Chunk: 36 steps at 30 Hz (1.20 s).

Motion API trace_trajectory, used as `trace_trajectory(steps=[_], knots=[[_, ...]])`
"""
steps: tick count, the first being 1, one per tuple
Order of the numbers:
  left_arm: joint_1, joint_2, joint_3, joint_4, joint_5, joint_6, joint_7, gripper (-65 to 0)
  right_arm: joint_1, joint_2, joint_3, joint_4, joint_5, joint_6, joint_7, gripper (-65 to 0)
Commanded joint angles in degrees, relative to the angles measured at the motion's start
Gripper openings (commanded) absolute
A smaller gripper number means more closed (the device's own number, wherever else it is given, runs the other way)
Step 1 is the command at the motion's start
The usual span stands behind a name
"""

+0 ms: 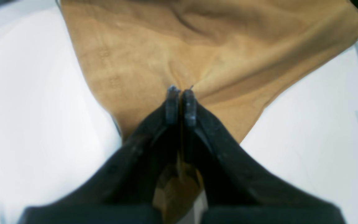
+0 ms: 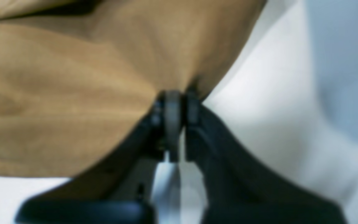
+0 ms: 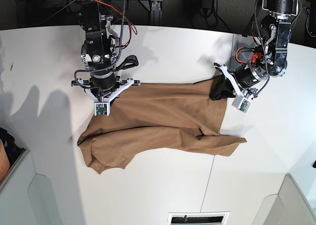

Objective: Layout the t-shirt on the table in an organized manner, then fold the t-shirt properly
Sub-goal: 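Drag the held shirt with the right gripper away from the left gripper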

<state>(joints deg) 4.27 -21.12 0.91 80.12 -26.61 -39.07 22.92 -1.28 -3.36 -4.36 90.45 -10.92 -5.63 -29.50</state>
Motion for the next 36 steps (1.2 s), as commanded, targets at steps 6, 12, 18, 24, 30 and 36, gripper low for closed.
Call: trace_trajectory(steps=[6, 12, 18, 24, 30, 36], knots=[[-0.3, -2.1, -3.9, 5.6, -7.5, -0.9, 9.1, -65.0, 1.1, -0.1, 0.0, 3.3, -7.3, -0.4, 0.5, -65.0], [2.6, -5.2, -13.7, 20.9, -21.7, -0.9, 20.4, -65.0, 1.7, -0.1, 0.0, 18.0, -6.4, 2.0, -2.0, -65.0], [2.4, -8.0, -18.2, 28.2, -23.7, -0.9, 21.0, -65.0, 9.9, -0.2, 0.0, 20.1, -0.7, 2.0, -3.1, -65.0], [2.1, -8.1, -18.2, 21.9, -21.1, -0.9, 18.3, -65.0, 17.4, -1.5, 0.0, 7.1, 1.6, 4.6, -5.8, -19.4], [2.1, -8.1, -18.2, 15.9, -20.7, -0.9, 17.6, -65.0, 15.1, -1.3, 0.0, 10.0, 0.4, 4.1, -12.0, -19.5], [2.1, -8.1, -18.2, 15.1, -20.7, -0.9, 17.5, -65.0, 5.9, -1.3, -0.3, 11.3, 5.5, 7.3, -12.5, -19.5]])
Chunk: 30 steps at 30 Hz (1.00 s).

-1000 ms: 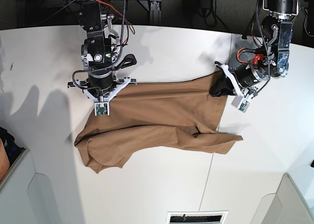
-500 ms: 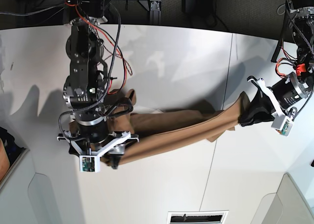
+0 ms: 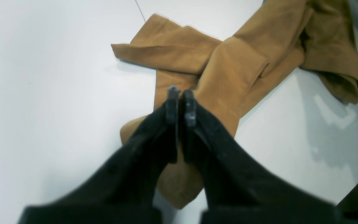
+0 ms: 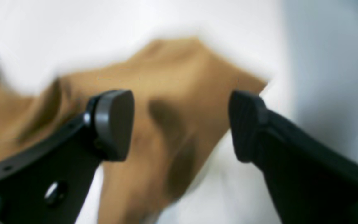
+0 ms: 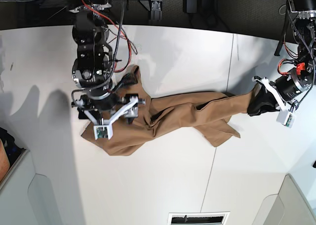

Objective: Layout the t-shirt on the table in an organized manner, then fold the t-shirt properly
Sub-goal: 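Drag the held shirt with the right gripper away from the left gripper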

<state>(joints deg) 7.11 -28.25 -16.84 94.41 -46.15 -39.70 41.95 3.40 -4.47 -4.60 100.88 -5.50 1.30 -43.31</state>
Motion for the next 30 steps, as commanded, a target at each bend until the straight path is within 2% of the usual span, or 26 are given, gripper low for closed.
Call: trace_trajectory(steps=[1, 9, 12, 16, 18, 19, 20, 24, 30], knots=[[-0.8, -1.0, -0.4, 0.9, -1.2, -0.3, -1.5, -65.0, -0.4, -0.2, -0.3, 0.6, 0.7, 0.5, 1.4, -19.5], [-0.7, -1.0, -0.4, 0.9, -1.2, -0.3, -1.5, -65.0, -10.7, -0.2, -1.0, -0.2, 1.1, 0.4, 6.3, -19.5], [-0.7, -1.0, -0.4, 0.9, -1.2, -0.3, -1.4, -65.0, -11.3, -0.2, -1.0, -1.9, 3.1, 0.4, 8.0, -19.5], [-0.7, -1.0, -0.4, 0.9, -1.2, -0.3, -1.4, -65.0, -11.3, -0.2, -1.0, -7.5, 2.9, -0.1, 10.0, -19.5], [-0.7, -1.0, -0.4, 0.9, -1.2, -0.3, -1.4, -65.0, -11.3, -0.2, -1.0, -9.8, 2.9, 0.0, 11.6, -21.6], [-0.7, -1.0, -0.4, 0.9, -1.2, -0.3, -1.4, -65.0, -11.3, -0.1, -1.0, -10.4, 2.8, 0.0, 12.3, -24.7], [-0.7, -1.0, -0.4, 0.9, -1.2, -0.3, -1.4, -65.0, -11.3, -0.2, -1.0, -10.6, 2.4, 0.0, 12.9, -30.5], [-0.7, -1.0, -0.4, 0.9, -1.1, -0.3, -1.4, -65.0, -10.7, -0.1, -1.0, -9.6, -0.9, 0.0, 15.0, -65.0], [-3.6, -3.8, -2.1, 0.9, -1.4, -0.3, -1.7, -65.0, -6.8, 0.7, -1.0, -1.0, -9.2, 0.0, 13.7, -65.0]])
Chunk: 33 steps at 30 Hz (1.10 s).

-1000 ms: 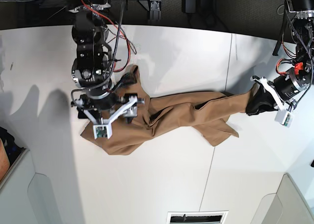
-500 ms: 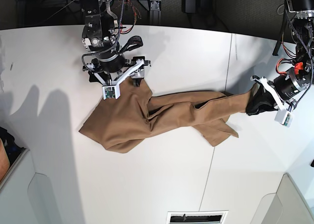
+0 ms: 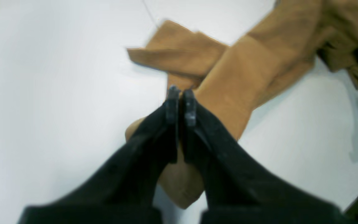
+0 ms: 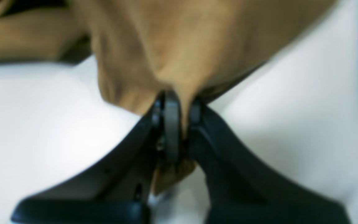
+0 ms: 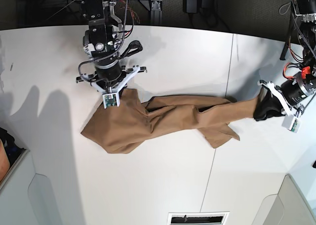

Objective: Layout the t-shirt on the table in an organized manner, then fold the t-shirt properly
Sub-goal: 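Drag the held shirt with the right gripper away from the left gripper, then swing the shirt up and lay it flat between both grippers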

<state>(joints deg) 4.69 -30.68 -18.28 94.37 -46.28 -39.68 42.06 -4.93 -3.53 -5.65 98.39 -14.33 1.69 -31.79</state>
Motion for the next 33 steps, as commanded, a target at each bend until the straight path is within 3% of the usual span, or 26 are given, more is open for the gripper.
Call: trace_trajectory(steps=[1, 7, 10, 15, 17, 19, 22, 27, 31, 33], knots=[[-2.1, -1.8, -1.7, 0.9, -1.3, -0.3, -2.0, -65.0, 2.8, 0.6, 0.1, 3.4, -0.3, -0.4, 1.3, -65.0], [-8.2, -6.6, -5.7, 0.9, -2.4, -0.3, -1.9, -65.0, 13.0, 8.5, 0.2, 7.9, -0.3, -0.4, -3.7, -65.0], [-9.4, -9.8, -7.2, 0.9, -4.0, -0.3, -1.5, -65.0, 16.9, 10.4, 1.9, 7.9, -0.2, -0.4, -6.2, -65.0], [-9.4, -12.2, -12.2, 0.9, -11.3, -0.3, 2.0, -65.0, 17.4, 10.5, 7.2, 9.6, 4.5, -0.3, -6.9, -65.0], [-9.4, -12.2, -12.5, 0.9, -12.8, -0.3, 3.0, -65.0, 17.4, 10.5, 8.2, 9.6, 7.8, 2.0, -6.9, -65.0], [-9.3, -12.0, -12.3, 0.9, -12.6, -0.3, 3.0, -65.0, 17.5, 10.5, 8.3, 9.1, 10.4, 4.3, -6.3, -65.0], [-9.4, -12.0, -11.5, 0.9, -11.5, -0.3, 1.2, -65.0, 17.7, 10.5, 8.3, 8.0, 12.5, 5.1, -4.3, -65.0], [-13.2, -12.4, -8.5, 0.2, -2.5, -0.3, -5.8, -65.0, 22.5, 10.5, 8.3, 5.6, 10.8, 5.1, -3.6, -65.0], [-19.0, -15.0, -6.0, -1.9, -2.0, -0.3, -4.9, -65.0, 27.3, 10.5, 8.3, 5.0, 10.7, 5.0, -3.6, -65.0], [-21.6, -16.3, -6.9, -1.9, -5.1, -0.3, -2.1, -65.0, 29.4, 10.5, 8.3, 5.0, 10.6, 5.0, -3.6, -65.0]])
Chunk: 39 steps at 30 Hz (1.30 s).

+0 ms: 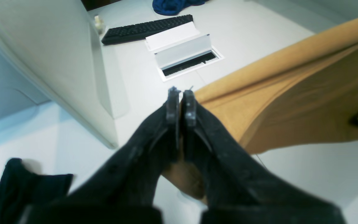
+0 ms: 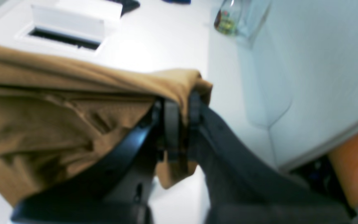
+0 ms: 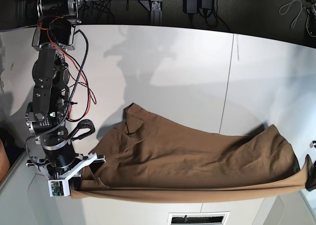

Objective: Layout the t-shirt on the table in an organized manner, then fold the t-shirt properly
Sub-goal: 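Swing the shirt up and lay it flat between both grippers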

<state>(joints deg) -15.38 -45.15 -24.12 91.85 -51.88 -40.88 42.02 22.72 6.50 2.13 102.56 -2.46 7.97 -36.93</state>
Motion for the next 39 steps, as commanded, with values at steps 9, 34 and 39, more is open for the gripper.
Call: trace_trajectory(steps=[9, 34, 39], knots=[[-4.3, -5.7, -5.7, 0.6, -9.2, 0.9, 5.5, -65.0, 2.4, 0.5, 0.5, 1.9, -1.2, -1.3, -0.4, -65.0], [0.2, -4.2, 4.5, -3.9, -0.2, 0.9, -8.3, -65.0, 2.8, 0.5, 0.5, -6.9, 0.0, 4.2, 3.0, -65.0], [-11.0, -4.2, 17.0, -14.3, 6.3, 0.9, -15.8, -65.0, 13.4, 0.5, 0.5, -18.7, 0.2, 5.6, 3.7, -65.0]])
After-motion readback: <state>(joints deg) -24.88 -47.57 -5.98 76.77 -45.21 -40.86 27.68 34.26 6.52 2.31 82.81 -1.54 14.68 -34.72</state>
